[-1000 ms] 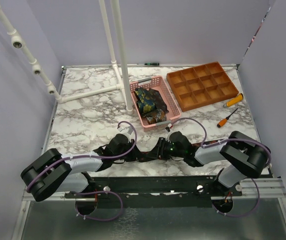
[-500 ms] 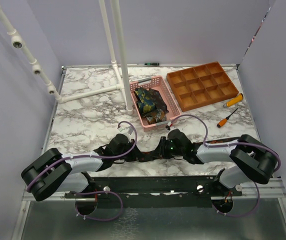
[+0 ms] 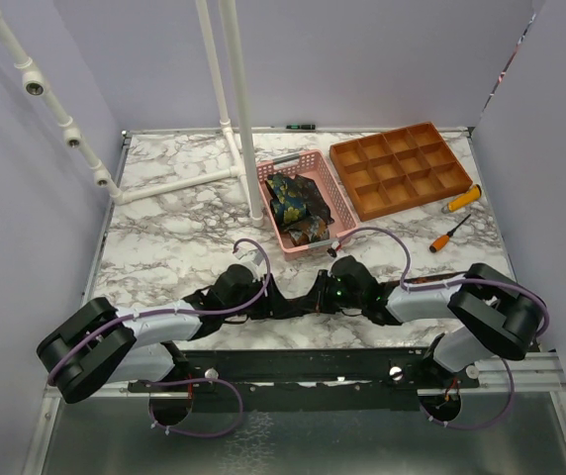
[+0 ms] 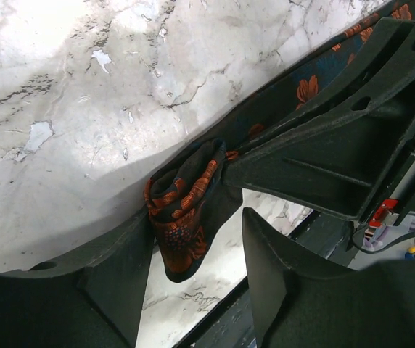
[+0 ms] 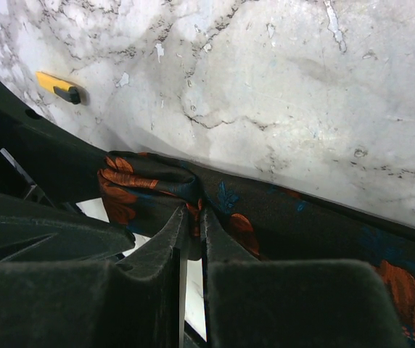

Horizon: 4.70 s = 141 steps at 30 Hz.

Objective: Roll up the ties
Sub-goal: Roll the tie at the center of the board.

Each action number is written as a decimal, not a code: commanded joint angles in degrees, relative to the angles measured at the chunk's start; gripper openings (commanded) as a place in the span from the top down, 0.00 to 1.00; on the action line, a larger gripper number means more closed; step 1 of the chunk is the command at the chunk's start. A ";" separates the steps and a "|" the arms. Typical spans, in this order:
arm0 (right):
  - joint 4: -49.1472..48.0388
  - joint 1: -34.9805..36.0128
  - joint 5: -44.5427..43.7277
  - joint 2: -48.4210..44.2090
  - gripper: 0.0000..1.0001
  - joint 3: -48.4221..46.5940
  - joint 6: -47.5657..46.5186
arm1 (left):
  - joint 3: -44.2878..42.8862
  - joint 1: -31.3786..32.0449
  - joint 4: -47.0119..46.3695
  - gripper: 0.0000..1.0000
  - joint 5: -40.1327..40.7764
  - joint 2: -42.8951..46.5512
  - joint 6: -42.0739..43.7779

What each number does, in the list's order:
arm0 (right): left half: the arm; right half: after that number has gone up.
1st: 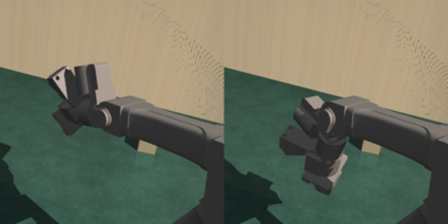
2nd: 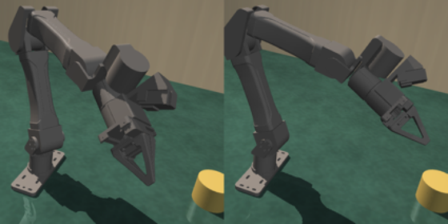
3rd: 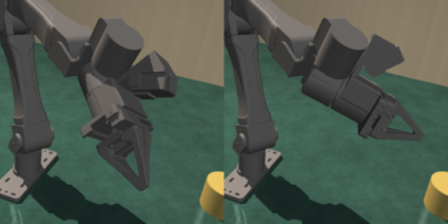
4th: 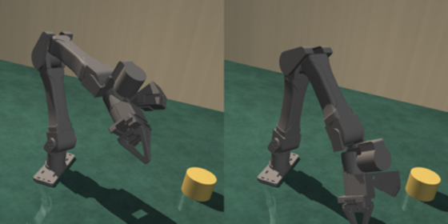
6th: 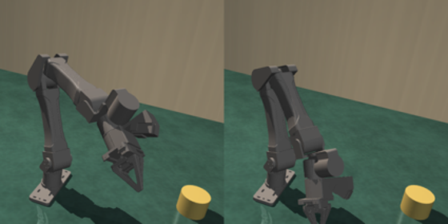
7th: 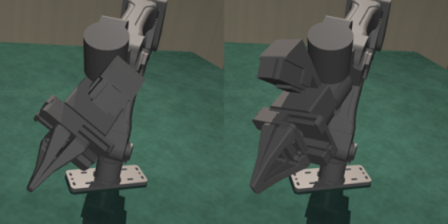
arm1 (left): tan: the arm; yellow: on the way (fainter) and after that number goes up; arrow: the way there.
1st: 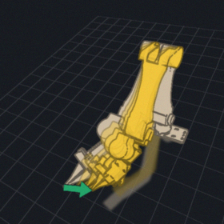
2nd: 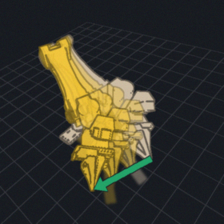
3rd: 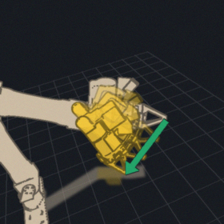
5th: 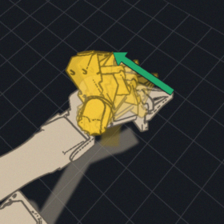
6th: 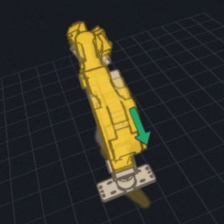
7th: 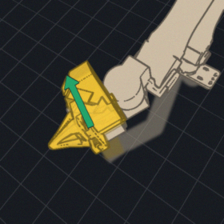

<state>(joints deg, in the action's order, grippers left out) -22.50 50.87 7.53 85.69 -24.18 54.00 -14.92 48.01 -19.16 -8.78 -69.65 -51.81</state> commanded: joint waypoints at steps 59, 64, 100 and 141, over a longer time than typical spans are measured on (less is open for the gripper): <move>27.04 -2.48 -13.77 -16.69 0.86 2.35 -11.75 | -13.19 -0.08 31.87 1.00 13.88 1.65 3.81; 27.97 -2.50 -13.77 -17.36 0.86 2.56 -10.94 | -16.45 -0.10 37.31 1.00 17.08 0.37 5.40; 33.53 -2.49 -17.31 -31.08 0.70 5.63 -1.40 | -46.12 17.20 80.45 1.00 54.83 -29.65 -0.81; -3.13 -2.50 -0.12 -11.21 0.82 5.14 8.81 | -50.16 23.23 73.30 1.00 52.58 -33.55 -2.52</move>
<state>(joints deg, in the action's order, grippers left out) -12.78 48.36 2.63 65.58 -15.97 57.63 -66.32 70.96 56.58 45.84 -104.73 -53.43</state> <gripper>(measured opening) 0.207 0.084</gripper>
